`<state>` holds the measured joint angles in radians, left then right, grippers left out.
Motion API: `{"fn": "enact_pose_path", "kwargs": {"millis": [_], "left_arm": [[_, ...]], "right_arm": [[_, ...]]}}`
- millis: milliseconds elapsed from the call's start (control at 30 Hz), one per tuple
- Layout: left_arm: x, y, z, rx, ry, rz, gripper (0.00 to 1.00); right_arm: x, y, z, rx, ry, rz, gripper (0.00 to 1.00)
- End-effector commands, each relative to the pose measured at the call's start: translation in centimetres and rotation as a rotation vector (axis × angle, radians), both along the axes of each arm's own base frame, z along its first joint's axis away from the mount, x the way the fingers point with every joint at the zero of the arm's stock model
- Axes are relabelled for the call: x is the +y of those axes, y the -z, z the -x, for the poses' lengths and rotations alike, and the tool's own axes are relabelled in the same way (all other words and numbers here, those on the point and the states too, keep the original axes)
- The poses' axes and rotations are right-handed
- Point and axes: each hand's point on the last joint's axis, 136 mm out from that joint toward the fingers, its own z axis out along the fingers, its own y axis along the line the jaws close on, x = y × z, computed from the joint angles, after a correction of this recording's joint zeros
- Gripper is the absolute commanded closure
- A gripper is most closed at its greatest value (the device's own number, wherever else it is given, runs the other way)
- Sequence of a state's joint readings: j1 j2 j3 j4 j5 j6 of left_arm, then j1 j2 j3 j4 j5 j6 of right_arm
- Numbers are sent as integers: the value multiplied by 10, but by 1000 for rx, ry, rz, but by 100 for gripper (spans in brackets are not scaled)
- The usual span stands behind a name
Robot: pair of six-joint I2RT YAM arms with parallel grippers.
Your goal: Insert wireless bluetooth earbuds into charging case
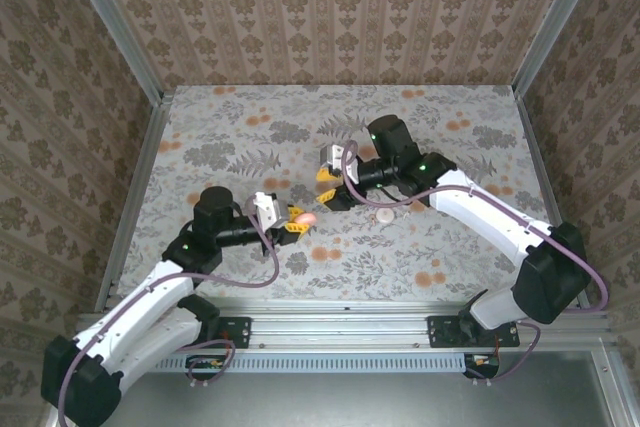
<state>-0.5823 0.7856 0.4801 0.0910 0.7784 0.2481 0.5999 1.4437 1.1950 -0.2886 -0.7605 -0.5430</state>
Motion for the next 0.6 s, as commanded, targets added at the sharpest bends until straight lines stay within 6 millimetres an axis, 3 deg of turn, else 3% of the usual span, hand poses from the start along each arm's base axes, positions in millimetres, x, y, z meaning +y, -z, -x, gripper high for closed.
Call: {"fn": "enact_pose_path", "kwargs": {"millis": [0,133,567], "left_arm": [[1,-14,-3,-11,-9,82,91],[-1,-22,-1,-30,11,137,92],[-4,-32,2,-52,46,169,92]], "right_arm": [[-1,-12,17,20,-50,-63,44],[-2,-11,43,64,-155,-110,46],[16,-6,53,164,-264,-106,52]]}}
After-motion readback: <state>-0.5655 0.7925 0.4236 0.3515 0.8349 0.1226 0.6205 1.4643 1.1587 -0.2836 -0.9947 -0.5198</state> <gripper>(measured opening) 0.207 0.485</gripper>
